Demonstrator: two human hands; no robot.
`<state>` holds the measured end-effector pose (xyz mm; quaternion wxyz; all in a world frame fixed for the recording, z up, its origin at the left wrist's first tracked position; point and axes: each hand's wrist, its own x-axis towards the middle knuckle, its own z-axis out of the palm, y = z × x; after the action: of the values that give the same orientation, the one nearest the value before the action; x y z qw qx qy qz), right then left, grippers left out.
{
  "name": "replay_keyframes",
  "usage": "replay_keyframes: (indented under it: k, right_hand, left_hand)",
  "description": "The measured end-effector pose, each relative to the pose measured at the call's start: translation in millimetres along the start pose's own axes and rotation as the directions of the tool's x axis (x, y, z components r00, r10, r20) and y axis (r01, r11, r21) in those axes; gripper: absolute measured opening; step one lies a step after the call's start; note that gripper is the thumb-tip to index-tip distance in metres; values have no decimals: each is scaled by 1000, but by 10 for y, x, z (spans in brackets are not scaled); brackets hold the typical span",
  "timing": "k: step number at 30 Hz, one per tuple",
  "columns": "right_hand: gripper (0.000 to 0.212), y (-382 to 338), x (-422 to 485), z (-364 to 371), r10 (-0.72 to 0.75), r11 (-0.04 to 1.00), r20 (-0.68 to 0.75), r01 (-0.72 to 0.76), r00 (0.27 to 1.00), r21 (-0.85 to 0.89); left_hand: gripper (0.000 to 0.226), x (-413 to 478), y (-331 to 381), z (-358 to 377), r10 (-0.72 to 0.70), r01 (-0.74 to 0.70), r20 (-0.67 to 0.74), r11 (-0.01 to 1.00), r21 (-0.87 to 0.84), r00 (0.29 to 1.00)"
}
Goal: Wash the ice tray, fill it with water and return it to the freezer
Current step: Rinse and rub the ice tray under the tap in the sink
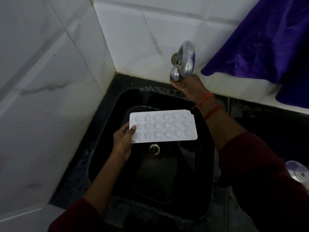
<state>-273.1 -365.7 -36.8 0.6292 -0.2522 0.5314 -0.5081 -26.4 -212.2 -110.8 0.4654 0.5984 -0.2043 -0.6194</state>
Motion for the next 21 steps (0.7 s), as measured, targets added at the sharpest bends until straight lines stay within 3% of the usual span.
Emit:
replay_keyframes:
  k: [4,21]
  right_hand:
    - [28,-44,-14,-19,27,998,4,-27,1000,52]
    - [19,-61,-3,55,-20,997,-146,8,989,-80]
  left_hand:
    - [35,-15,-16,21,6,-6,6,1000,19,1000]
    - [33,48,-63,93,1,-1,11,1000,25,1000]
